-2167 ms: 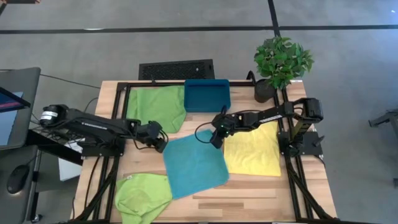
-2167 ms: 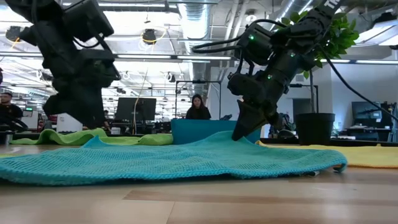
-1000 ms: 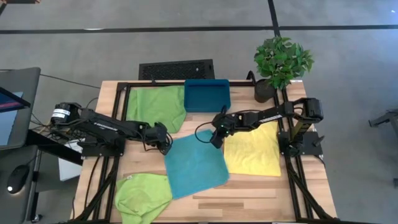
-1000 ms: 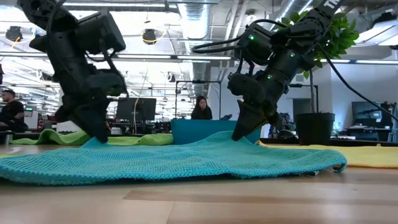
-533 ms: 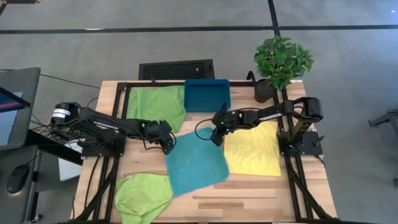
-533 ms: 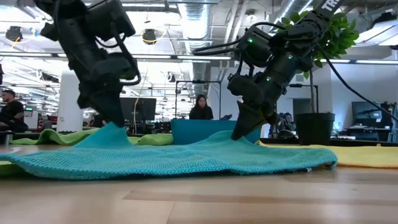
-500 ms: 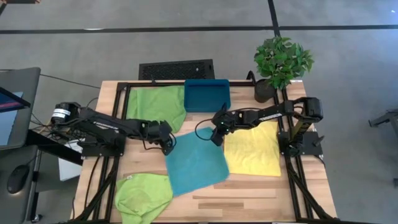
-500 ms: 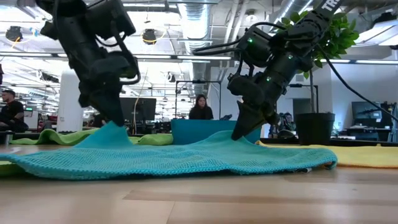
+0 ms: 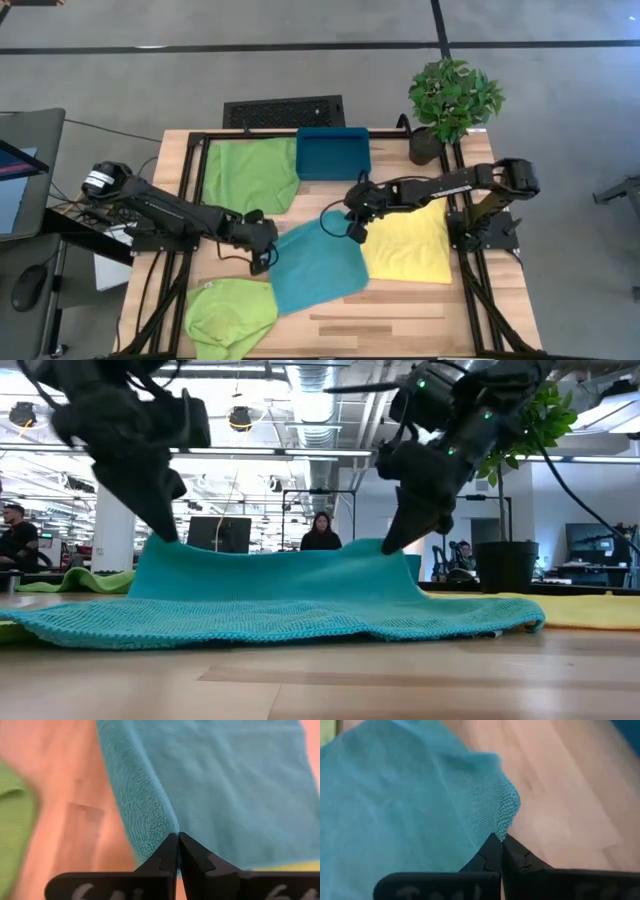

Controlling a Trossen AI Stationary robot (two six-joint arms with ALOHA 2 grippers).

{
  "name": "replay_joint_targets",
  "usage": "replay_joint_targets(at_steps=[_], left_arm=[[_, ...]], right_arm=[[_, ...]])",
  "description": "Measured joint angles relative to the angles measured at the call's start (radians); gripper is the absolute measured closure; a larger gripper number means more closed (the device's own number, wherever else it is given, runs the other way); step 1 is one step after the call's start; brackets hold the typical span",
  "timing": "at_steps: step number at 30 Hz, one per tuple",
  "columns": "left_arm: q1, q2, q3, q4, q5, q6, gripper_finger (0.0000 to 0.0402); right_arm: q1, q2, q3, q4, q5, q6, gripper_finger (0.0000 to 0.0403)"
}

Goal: Fold microfiber towels
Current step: Fold the blue microfiber cloth

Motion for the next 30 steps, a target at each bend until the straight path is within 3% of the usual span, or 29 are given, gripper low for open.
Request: replay_joint_targets(at_steps=[9,22,30], left_arm=[[-0.134,0.008,0.000,0.110,-0.006,-0.113,0.0401],[-0.227,0.219,0.000,0.381,0.027,-0.189,0.0401],[-0.281,0.257,0.050,0.401,0.045,-0.229,0.0402]], right_arm=[[0.087,0.001,0.000,-0.066,0.000,-0.033,0.0389],[0.231,-0.026,0.002,-0.087,0.001,-0.071,0.0389],[0.326,-0.040,0.000,-0.118,0.000,-0.070,0.0388]])
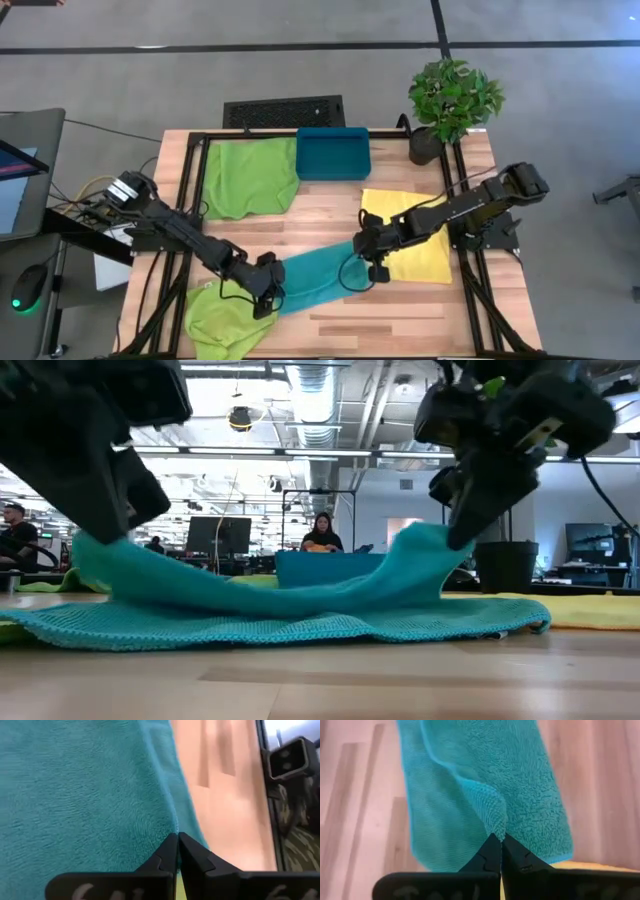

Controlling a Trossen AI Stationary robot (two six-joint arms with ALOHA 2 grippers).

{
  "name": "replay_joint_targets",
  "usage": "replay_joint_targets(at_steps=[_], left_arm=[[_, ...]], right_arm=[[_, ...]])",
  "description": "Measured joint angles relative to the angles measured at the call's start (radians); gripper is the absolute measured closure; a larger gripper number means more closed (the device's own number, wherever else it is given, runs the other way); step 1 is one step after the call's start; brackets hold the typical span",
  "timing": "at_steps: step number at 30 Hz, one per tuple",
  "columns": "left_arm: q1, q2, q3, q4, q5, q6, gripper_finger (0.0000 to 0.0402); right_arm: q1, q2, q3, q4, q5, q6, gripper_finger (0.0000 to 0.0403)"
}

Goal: Fold microfiber towels
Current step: Fold the blue microfiber cloth

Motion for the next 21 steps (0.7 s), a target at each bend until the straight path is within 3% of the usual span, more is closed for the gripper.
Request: replay_joint_targets(at_steps=[14,21], left_arm=[[-0.034,0.007,0.016,-0.024,-0.026,-0.154,0.0400],[-0.033,0.007,0.016,-0.028,-0.028,-0.182,0.0370]], right_arm=[[0.047,0.000,0.000,-0.037,0.000,0.009,0.0388],[0.047,0.000,0.000,-0.037,-0.001,0.001,0.0370]])
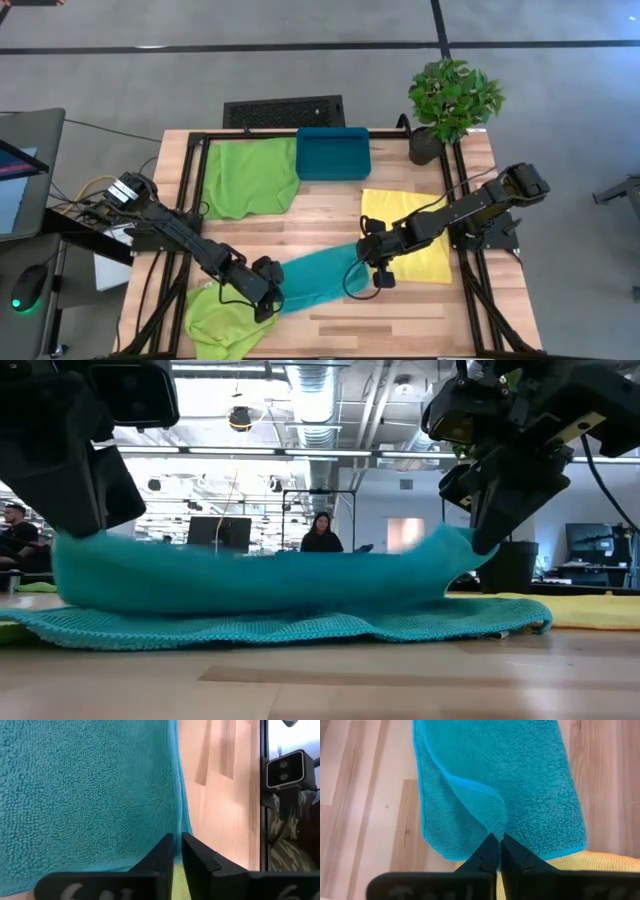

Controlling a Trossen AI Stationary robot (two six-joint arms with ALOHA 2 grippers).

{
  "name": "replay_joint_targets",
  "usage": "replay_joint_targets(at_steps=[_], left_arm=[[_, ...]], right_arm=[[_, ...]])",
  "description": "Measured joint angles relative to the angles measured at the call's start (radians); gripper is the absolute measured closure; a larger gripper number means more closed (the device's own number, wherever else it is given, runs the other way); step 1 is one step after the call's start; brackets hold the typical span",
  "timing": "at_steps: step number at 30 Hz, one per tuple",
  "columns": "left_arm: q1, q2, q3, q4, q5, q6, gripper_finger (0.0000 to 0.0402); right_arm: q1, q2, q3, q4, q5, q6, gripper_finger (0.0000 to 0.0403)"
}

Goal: Fold microfiber towels
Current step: Fold the blue microfiber cloth

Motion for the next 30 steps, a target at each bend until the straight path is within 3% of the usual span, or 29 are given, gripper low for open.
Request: replay_joint_targets(at_steps=[7,14,21,30], left_arm=[[0.000,0.000,0.000,0.000,0.003,-0.008,0.0303],[0.003,0.000,0.000,-0.001,0.007,0.044,0.0246],[0.047,-0.017,0.000,-0.043,0.000,0.048,0.0237],[0.156,-0.080,0.000,-0.295,-0.049,-0.059,0.0236]], right_arm=[[0.000,0.000,0.000,0.000,0.000,0.000,0.0316],[0.002,0.000,0.000,0.000,0.000,0.001,0.0236],[-0.008,-0.016,0.000,-0.001,0.001,0.024,0.0185],[-0.007,-0.112,0.000,0.023,0.008,-0.010,0.0181]])
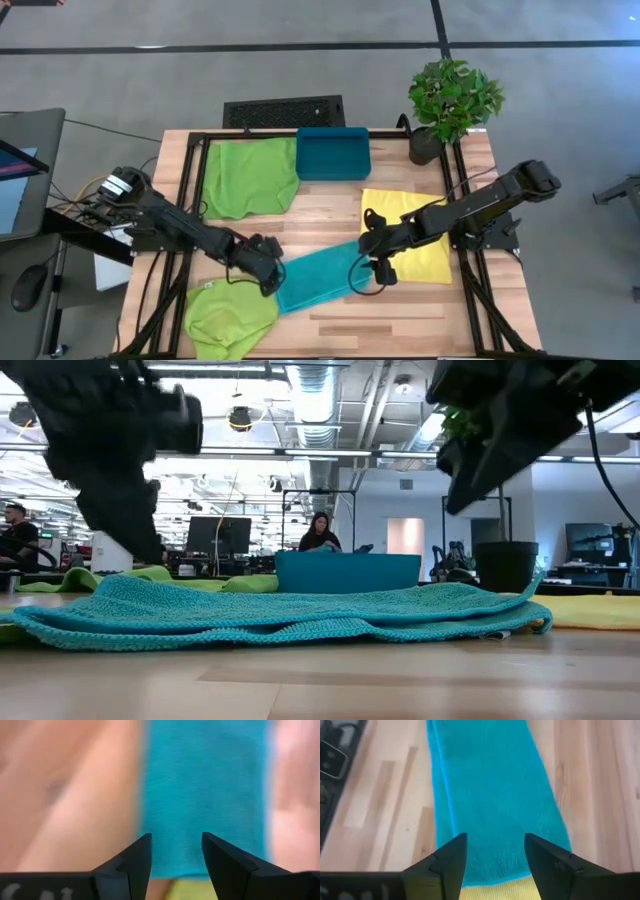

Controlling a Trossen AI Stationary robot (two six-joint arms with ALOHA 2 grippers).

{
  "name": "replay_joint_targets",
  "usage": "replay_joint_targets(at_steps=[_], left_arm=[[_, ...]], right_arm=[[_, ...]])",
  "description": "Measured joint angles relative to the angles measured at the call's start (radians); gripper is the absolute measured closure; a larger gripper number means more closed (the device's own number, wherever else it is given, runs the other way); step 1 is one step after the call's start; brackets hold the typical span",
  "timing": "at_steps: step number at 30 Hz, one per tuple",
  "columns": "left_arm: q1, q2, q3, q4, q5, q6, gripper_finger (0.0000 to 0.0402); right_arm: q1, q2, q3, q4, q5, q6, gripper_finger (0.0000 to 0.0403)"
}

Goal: Fold microfiber towels
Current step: Fold the blue microfiber cloth

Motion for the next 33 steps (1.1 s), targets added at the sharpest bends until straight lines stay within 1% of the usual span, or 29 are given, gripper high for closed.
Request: replay_joint_targets(at_steps=[3,5,9,12,18,25,27,29,33], left_arm=[[0.048,0.012,-0.010,-0.059,0.048,-0.086,0.0236],[0.079,0.014,-0.028,-0.078,0.089,-0.108,0.0236],[0.117,0.014,-0.049,-0.006,0.148,-0.087,0.0236],[0.126,0.014,-0.055,0.024,0.217,-0.067,0.0236],[0.119,0.017,-0.055,0.034,0.250,-0.075,0.0236],[0.110,0.059,-0.055,0.073,0.278,-0.082,0.0238],[0.111,0.063,-0.054,0.074,0.279,-0.087,0.0247],[0.112,0.066,-0.054,0.073,0.277,-0.088,0.0265],[0.112,0.067,-0.055,0.065,0.273,-0.088,0.0329]], right_arm=[[0.000,-0.014,0.000,0.008,0.000,-0.014,0.0182],[0.000,-0.016,0.000,0.018,0.000,-0.018,0.0182],[0.000,-0.015,0.000,0.014,0.001,-0.025,0.0182],[0.000,-0.012,0.000,0.004,0.001,-0.025,0.0182],[0.000,-0.012,0.000,0.007,0.001,-0.028,0.0182],[0.000,-0.012,0.000,0.004,0.001,-0.043,0.0182],[0.000,-0.012,0.000,0.001,0.001,-0.044,0.0182],[0.000,-0.012,0.000,0.000,0.001,-0.044,0.0182],[0.000,-0.012,0.000,0.000,0.001,-0.045,0.0182]])
